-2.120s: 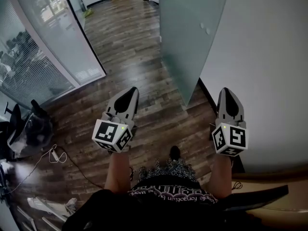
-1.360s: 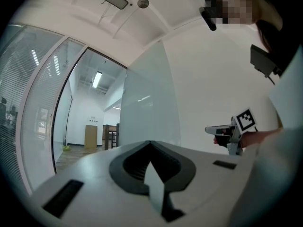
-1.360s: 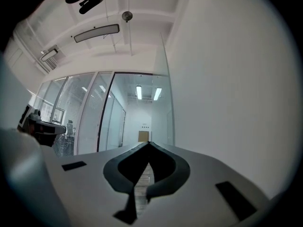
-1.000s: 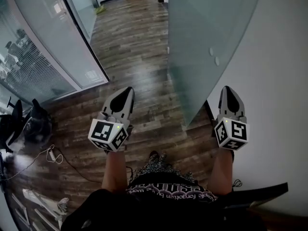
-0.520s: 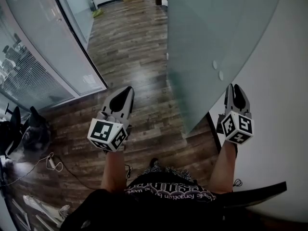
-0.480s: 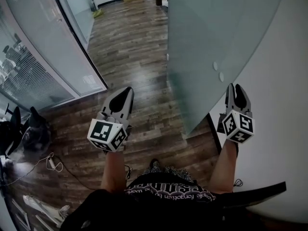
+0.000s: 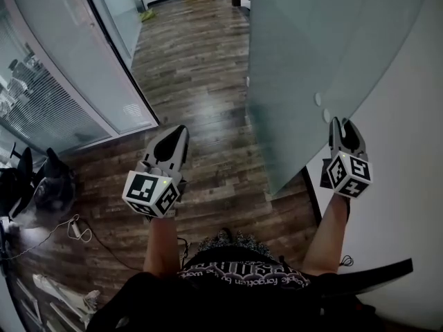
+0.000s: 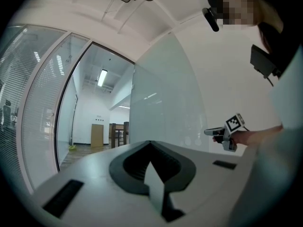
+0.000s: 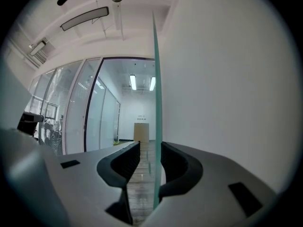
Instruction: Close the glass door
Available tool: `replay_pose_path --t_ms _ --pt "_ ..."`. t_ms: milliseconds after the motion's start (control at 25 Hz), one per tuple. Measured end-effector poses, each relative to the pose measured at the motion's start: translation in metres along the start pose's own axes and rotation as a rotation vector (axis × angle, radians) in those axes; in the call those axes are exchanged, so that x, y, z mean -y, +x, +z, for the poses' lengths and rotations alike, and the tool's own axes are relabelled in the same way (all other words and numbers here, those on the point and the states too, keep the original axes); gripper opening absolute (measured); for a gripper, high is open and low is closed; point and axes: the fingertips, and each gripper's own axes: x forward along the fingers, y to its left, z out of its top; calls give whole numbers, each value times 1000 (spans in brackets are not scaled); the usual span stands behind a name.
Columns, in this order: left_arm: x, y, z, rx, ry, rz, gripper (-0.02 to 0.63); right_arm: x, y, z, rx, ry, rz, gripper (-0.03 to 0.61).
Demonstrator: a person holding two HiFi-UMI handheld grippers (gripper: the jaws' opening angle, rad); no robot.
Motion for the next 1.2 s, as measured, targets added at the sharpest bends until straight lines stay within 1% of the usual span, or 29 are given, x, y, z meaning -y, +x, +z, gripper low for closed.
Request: replay_pose_path --t_ms 200,360,560,760,880,1200 --pt "3 -5 4 6 -3 9 2 -7 -3 2 0 -7 12 118" --pt "14 -10 -3 -1 -12 -1 2 -20 -7 2 2 -19 44 120" --pt "18 -22 -5 -8 -10 20 2 -43 -9 0 -2 -57 89 120" --pt "7 -42 -2 3 -1 77 2 -73 -9 -1 -2 -94 156 120" --pt "-3 -59 1 6 0 122 2 -94 -10 0 2 -89 208 120" --pt "-15 -97 3 31 12 212 2 -146 -9 -2 17 -89 306 120"
